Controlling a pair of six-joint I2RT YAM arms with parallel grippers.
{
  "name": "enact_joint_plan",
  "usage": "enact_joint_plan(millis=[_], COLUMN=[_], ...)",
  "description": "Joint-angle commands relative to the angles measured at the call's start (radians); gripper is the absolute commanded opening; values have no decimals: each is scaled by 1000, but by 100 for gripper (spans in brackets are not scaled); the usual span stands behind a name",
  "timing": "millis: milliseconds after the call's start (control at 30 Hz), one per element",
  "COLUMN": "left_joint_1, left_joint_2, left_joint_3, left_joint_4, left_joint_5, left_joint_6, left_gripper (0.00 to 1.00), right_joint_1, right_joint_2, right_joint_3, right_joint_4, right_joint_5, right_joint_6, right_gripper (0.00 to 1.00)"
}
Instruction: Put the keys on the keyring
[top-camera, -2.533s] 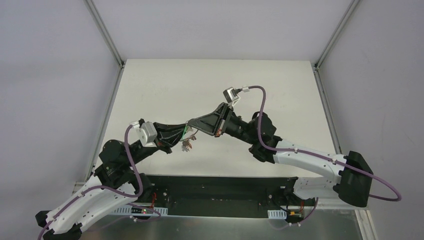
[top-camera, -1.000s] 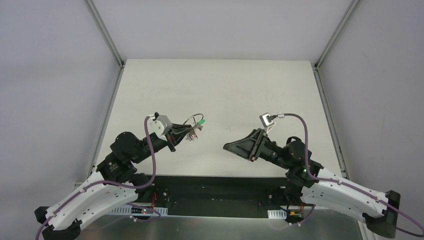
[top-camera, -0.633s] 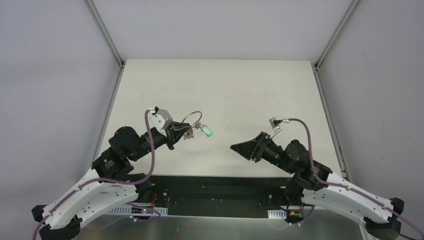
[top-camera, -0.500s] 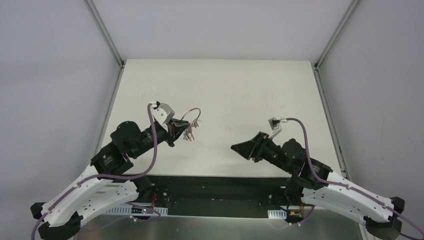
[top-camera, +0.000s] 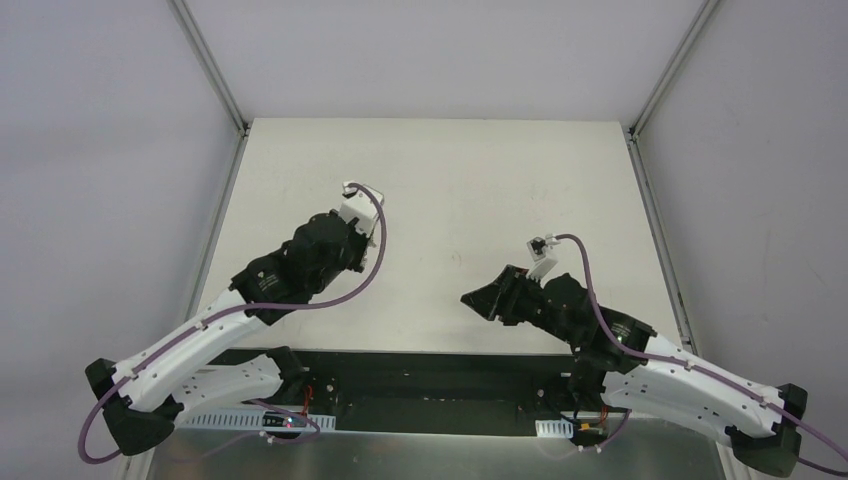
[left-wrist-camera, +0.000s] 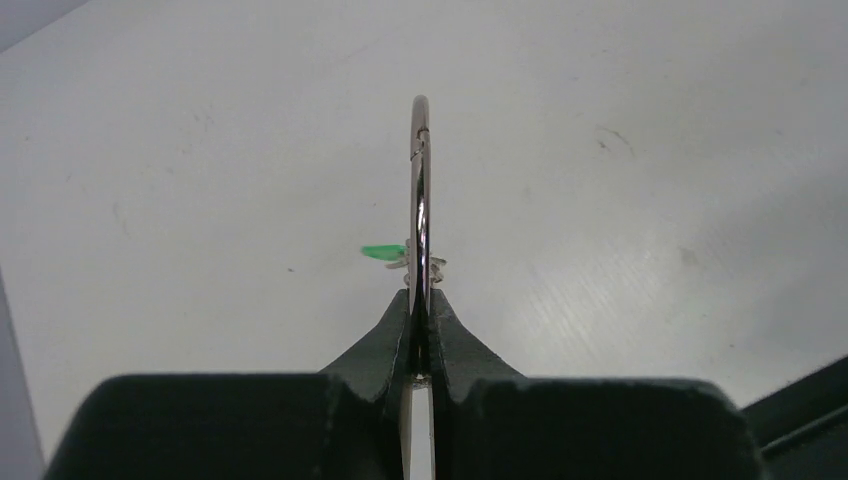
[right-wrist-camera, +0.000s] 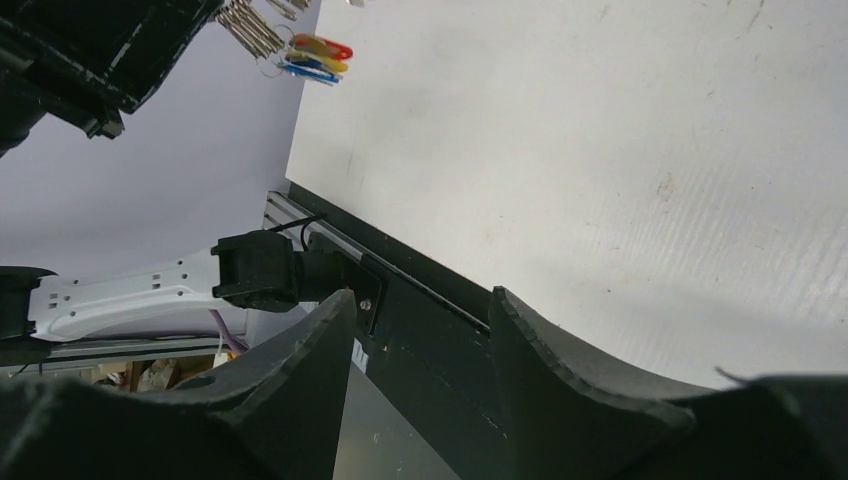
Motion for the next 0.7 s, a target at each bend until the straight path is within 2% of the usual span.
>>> enact_joint_plan(millis=[0, 200, 333, 467, 667], left_joint_1=[1, 4, 25, 25, 20], left_joint_2=[61, 175, 246, 364, 696], left_joint_3=[62, 66, 58, 60, 176], left_joint_4=[-6, -3, -3, -4, -1], left_joint_5=[-235, -530, -605, -603, -467], left_joint_6=[41, 110, 112, 51, -117], left_gripper=[0, 0, 0, 0, 2], right_joint_1=[2, 2, 1, 2, 2], right_joint_2=[14, 3, -10, -31, -95], right_joint_3=[34, 19, 12, -1, -14], right_joint_4=[-9, -19, -35, -55, -118], right_joint_5=[12, 8, 1, -1, 8], right_joint_6=[-11, -8, -14, -16, 4], right_gripper=[55, 56, 56, 57, 58])
